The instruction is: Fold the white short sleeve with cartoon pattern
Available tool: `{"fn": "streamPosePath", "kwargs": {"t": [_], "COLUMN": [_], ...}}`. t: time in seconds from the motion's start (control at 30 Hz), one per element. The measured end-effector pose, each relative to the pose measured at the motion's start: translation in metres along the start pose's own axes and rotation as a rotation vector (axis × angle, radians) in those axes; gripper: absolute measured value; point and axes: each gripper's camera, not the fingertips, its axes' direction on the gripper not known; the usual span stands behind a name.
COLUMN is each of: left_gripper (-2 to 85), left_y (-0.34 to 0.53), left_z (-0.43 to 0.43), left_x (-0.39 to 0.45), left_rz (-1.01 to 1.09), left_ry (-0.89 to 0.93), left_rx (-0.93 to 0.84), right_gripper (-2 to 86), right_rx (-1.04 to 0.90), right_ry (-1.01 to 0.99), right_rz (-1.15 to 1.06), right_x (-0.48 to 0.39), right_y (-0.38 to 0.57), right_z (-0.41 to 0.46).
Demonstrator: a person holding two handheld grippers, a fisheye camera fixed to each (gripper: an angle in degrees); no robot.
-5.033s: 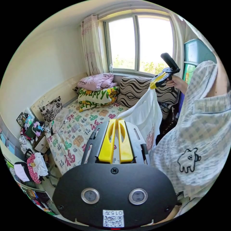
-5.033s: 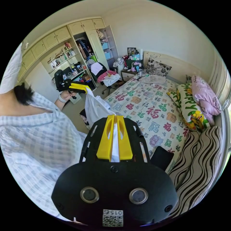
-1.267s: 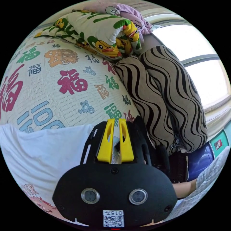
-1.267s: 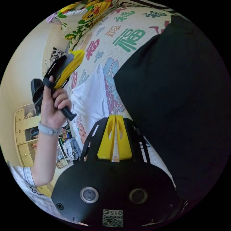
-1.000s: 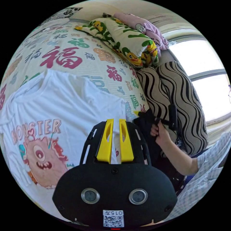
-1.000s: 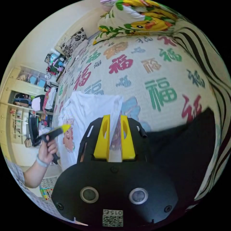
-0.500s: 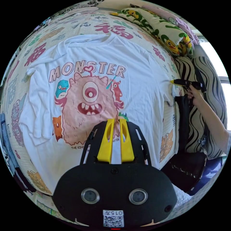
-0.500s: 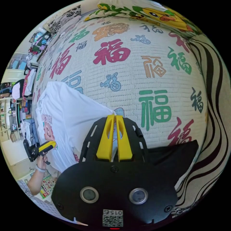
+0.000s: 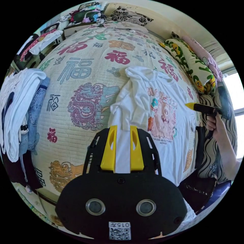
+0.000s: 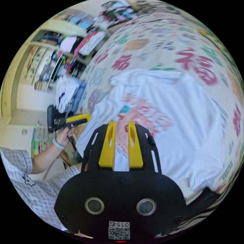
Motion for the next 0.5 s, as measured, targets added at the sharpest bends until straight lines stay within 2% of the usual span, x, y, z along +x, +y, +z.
{"fn": "streamPosePath", "kwargs": {"t": [0.13, 0.23, 0.27, 0.4, 0.5], "left_gripper": [8.0, 8.2, 8.2, 6.8, 0.6], "left_y": [-0.004, -0.001, 0.000, 0.005, 0.003], "left_z": [0.000, 0.002, 0.003, 0.017, 0.020], "left_x": [-0.040, -0.045, -0.045, -0.061, -0.088], "left_rz": [0.049, 0.157, 0.177, 0.164, 0.072], "left_ry": [0.103, 0.146, 0.147, 0.176, 0.366], "left_rx": [-0.025, -0.035, -0.035, -0.028, 0.007], "right_gripper": [10.5, 6.4, 3.6, 1.3, 0.5], "right_rx": [-0.241, -0.269, -0.256, -0.175, -0.081], "right_ry": [0.158, 0.258, 0.243, 0.070, -0.028], "right_rz": [-0.122, -0.056, -0.020, 0.125, 0.192], "right_x": [-0.075, -0.083, -0.081, -0.068, -0.068], "right_y": [-0.052, -0.069, -0.073, -0.079, -0.084], "right_z": [0.090, 0.110, 0.107, 0.077, 0.046]}}
